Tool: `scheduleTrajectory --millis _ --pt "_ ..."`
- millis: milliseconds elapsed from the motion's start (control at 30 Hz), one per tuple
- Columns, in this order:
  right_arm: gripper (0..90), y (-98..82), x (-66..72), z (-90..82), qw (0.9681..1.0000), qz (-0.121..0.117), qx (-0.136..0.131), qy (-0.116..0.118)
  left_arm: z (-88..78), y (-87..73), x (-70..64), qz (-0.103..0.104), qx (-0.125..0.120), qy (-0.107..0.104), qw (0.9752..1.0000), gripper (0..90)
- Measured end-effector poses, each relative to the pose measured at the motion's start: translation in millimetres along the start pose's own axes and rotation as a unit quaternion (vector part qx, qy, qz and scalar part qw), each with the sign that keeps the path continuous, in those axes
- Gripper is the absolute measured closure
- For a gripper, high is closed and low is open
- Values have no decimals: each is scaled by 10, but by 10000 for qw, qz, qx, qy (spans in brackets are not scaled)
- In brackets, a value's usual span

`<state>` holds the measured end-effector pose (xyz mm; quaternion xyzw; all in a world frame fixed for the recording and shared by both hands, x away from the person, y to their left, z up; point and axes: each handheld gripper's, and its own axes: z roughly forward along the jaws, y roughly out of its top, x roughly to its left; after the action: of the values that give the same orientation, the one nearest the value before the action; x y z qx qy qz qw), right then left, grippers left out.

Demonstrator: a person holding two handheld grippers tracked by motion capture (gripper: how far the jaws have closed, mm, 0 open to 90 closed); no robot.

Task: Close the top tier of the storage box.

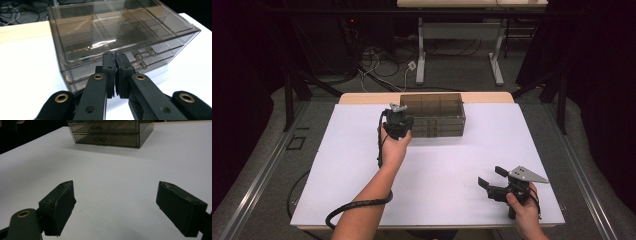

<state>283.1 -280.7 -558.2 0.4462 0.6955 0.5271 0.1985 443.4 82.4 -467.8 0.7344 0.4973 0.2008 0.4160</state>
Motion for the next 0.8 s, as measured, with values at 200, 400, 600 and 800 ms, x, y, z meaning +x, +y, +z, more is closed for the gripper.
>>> scheduleTrajectory --millis 200,400,600,800 --pt "149 1 -1 2 10000 -6 1 -10 -77 18 50 27 -52 28 10000 848" --pt "149 2 -5 -2 10000 -10 7 -10 -150 29 59 16 -132 -24 9999 776" --pt "149 3 3 -1 10000 -2 3 -6 -218 21 39 52 -143 -60 9999 640" --pt "149 4 11 6 10000 -8 -2 -4 -286 2 13 94 -150 -158 9997 495"
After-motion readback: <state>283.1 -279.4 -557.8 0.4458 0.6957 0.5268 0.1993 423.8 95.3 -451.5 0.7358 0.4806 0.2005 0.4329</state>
